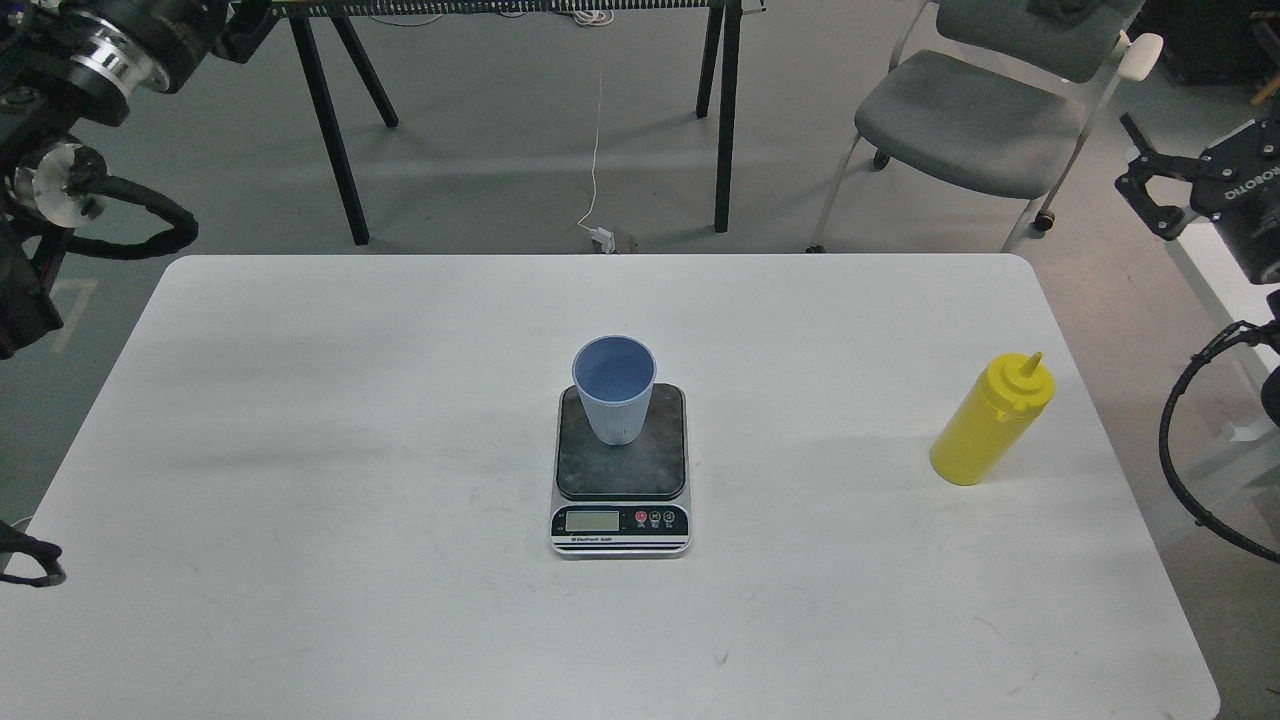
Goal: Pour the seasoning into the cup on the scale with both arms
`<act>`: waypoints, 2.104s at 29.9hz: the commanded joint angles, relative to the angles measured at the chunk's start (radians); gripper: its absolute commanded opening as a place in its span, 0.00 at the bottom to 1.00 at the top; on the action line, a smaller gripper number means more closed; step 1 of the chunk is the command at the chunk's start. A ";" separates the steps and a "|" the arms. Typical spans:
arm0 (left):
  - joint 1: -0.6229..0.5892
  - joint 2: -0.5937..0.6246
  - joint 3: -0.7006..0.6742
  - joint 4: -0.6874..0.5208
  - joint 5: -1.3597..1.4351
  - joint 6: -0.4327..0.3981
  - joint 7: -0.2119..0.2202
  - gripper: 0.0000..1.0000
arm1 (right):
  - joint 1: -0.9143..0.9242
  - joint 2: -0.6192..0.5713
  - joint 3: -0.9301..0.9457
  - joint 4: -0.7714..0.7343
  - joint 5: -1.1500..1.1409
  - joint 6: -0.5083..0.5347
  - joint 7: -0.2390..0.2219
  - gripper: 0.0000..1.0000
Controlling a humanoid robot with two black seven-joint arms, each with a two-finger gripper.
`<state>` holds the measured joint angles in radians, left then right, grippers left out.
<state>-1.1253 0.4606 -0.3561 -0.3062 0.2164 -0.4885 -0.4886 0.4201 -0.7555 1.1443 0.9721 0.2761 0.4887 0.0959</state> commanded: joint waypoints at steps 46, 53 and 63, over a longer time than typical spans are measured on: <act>0.185 -0.071 -0.024 0.027 -0.108 0.000 0.000 0.94 | -0.483 0.357 -0.021 0.089 0.335 0.000 -0.176 0.99; 0.193 -0.069 -0.024 0.025 -0.107 0.000 0.000 0.94 | -0.431 0.384 -0.021 0.089 0.315 0.000 -0.174 0.99; 0.193 -0.069 -0.024 0.025 -0.103 0.000 0.000 0.95 | -0.357 0.407 -0.020 0.057 0.296 0.000 -0.168 0.99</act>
<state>-0.9327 0.3911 -0.3804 -0.2807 0.1135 -0.4886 -0.4887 0.0514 -0.3637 1.1240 1.0391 0.5771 0.4887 -0.0733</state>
